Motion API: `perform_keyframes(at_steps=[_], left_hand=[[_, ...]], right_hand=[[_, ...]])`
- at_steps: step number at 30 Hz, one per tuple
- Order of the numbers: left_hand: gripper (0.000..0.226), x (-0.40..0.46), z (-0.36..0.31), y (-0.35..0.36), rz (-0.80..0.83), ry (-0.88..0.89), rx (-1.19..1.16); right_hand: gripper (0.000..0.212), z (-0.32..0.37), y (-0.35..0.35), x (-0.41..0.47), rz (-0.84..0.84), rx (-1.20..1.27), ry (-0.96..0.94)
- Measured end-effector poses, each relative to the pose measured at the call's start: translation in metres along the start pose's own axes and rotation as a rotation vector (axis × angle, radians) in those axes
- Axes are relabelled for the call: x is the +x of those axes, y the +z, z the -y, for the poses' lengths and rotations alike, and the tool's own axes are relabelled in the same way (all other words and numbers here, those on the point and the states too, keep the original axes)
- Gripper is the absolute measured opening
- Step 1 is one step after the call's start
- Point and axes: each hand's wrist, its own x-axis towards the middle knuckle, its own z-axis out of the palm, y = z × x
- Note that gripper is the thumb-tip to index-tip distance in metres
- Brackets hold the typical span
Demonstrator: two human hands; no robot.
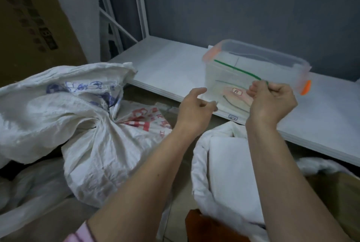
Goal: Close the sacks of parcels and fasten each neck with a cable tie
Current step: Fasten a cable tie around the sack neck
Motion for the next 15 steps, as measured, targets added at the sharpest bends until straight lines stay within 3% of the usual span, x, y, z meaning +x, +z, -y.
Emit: perform_keyframes(at_steps=[6, 11, 13, 15], left_hand=[[0.05, 0.064, -0.03, 0.041, 0.063, 0.005, 0.042], [0.05, 0.094, -0.035, 0.063, 0.091, 0.017, 0.061], [0.051, 0.097, -0.029, 0.061, 0.089, 0.014, 0.088], [0.052, 0.095, -0.019, 0.049, 0.072, 0.007, 0.138]], right_hand=[[0.033, -0.015, 0.019, 0.093, -0.055, -0.275, -0.144], [0.004, -0.038, 0.03, 0.135, 0.014, -0.785, -0.156], [0.03, -0.045, 0.03, 0.136, 0.131, -1.041, -0.131], [0.042, -0.049, 0.033, 0.126, 0.209, -1.102, -0.182]])
